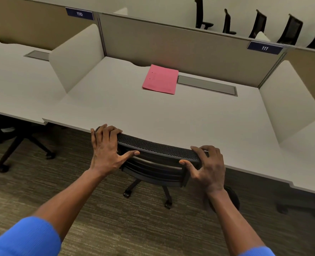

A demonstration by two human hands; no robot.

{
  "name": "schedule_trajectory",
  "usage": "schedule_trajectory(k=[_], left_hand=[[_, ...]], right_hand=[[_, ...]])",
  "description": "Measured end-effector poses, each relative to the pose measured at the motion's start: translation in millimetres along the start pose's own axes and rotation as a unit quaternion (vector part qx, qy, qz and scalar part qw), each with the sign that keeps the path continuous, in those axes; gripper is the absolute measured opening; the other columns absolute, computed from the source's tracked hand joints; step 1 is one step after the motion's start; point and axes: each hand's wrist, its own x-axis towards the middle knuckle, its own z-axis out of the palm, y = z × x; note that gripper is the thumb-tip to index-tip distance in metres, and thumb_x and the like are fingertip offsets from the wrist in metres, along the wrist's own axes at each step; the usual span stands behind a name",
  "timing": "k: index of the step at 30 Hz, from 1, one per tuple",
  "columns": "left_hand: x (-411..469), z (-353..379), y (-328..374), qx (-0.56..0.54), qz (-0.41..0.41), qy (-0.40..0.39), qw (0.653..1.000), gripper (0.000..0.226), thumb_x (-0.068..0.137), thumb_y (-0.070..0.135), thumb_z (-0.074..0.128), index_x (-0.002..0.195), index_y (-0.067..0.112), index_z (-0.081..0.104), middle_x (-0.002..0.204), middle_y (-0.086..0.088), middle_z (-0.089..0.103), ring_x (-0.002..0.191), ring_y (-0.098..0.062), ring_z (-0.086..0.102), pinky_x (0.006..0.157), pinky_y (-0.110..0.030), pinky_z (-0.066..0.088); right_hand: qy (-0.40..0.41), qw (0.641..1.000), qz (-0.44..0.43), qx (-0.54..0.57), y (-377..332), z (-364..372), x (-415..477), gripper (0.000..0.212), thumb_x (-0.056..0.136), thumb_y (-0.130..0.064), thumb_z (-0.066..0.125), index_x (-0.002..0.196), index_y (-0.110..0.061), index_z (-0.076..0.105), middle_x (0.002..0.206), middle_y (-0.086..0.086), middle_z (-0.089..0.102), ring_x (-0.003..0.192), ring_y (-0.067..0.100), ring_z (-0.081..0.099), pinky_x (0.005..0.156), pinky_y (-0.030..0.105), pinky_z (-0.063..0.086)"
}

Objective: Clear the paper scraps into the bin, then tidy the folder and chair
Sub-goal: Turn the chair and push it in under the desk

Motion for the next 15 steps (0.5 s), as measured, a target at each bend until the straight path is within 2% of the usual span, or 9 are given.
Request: schedule_trajectory(k=[15], left_hand=[[-0.6, -8.6, 1.9, 0.044, -0.016, -0.06, 0.997, 0.124, 0.063, 0.111, 0.023, 0.147, 0.021, 0.041, 0.154, -0.006, 0.034, 0.16, -0.032, 0.015, 0.131, -0.064, -0.001]], right_hand=[[-0.037, 0.998, 0.016, -0.039, -2.3, -5.9, -0.9, 0.078, 0.085, -0.09, 0.047, 0.122, -0.024, 0.07, 0.116, 0.006, 0.06, 0.106, 0.024, 0.057, 0.087, 0.043, 0.051]])
